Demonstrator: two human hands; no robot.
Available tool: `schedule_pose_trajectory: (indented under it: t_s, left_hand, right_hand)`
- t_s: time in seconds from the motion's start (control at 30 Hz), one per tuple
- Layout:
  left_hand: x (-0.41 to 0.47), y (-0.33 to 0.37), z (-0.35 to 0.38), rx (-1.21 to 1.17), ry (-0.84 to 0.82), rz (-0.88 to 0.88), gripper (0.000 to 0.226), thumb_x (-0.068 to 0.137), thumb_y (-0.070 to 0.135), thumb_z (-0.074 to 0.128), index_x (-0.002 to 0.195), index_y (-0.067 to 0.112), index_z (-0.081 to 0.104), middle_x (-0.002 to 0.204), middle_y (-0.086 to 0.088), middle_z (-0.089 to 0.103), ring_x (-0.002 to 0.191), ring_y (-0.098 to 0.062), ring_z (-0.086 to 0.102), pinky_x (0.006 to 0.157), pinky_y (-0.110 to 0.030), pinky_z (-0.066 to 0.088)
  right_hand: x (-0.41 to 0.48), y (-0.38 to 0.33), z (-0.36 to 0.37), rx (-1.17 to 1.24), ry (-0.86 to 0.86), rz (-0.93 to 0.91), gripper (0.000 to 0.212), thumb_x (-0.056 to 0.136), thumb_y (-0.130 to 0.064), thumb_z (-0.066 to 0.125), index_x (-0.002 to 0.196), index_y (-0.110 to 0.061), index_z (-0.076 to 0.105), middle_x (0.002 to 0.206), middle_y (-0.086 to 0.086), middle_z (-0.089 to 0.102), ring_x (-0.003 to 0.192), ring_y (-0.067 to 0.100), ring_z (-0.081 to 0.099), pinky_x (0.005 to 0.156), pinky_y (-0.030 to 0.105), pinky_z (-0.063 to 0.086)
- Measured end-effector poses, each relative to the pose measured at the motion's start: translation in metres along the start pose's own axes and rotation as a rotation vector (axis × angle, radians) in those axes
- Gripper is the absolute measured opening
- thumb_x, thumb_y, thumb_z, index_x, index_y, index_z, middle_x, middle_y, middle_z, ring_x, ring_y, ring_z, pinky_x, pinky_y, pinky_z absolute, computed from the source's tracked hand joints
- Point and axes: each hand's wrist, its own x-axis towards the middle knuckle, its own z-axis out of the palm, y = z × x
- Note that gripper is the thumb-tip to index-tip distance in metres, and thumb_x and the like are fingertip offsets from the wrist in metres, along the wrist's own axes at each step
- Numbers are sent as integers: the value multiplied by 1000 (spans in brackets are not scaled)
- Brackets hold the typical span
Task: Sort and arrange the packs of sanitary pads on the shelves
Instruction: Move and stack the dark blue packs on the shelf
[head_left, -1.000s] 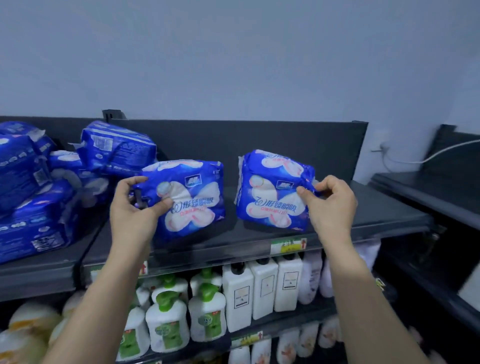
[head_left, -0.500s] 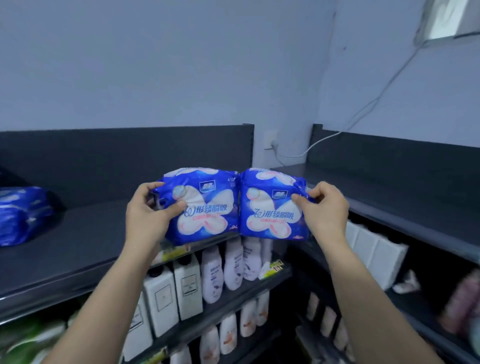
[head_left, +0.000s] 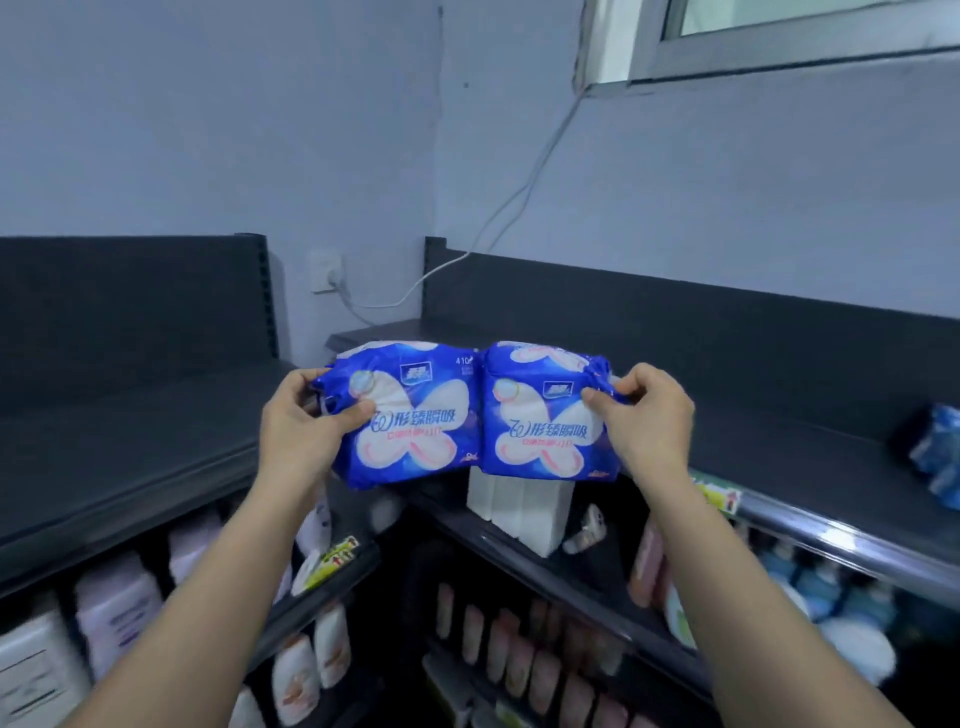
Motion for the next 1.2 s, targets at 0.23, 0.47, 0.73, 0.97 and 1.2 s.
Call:
schedule_pose_trajectory:
  t_s: [0.23, 0.47, 0.73, 0.97, 1.2]
  left_hand:
    - [15, -33, 118, -95, -168, -57, 36, 74, -9, 74, 83, 20, 55, 93, -2, 66, 76, -15, 63, 57, -21, 56]
    - [35, -66, 236, -192, -393, -95, 34, 74, -9, 74, 84, 19, 58, 92, 1, 68, 89, -20, 64, 81, -38, 54]
    - [51, -103, 359, -260, -650, -180, 32, 75, -11, 73, 84, 15, 57, 93, -1, 69, 89, -21, 65, 73, -34, 55]
    - [69, -138, 430, -228, -738, -202, 35, 72, -12, 75, 83, 14, 55, 92, -4, 69, 87, -21, 66, 79, -36, 56]
    - [77, -163, 487, -153, -768, -201, 37, 72, -12, 75, 84, 16, 55, 90, -2, 68, 84, -19, 65, 80, -38, 55]
  right_hand:
    - [59, 62, -67, -107, 161, 67, 38, 76, -21, 80, 63, -16, 45, 79, 2, 54, 72, 20, 49, 66, 30, 34]
    - [114, 119, -119, -248, 325, 130, 35, 77, -21, 79, 65, -14, 47, 82, 3, 55, 73, 20, 49, 66, 28, 32]
    - [176, 188, -154, -316, 438, 252, 37, 75, -26, 79, 63, -16, 46, 83, 10, 63, 73, 25, 55, 66, 38, 42]
    - [201, 230, -169, -381, 471, 317, 37, 77, -18, 79, 63, -14, 44, 72, 5, 55, 66, 21, 48, 59, 33, 34]
    - [220, 260, -181, -422, 500, 339, 41, 77, -18, 78, 61, -15, 40, 63, 2, 50, 63, 22, 44, 61, 35, 34]
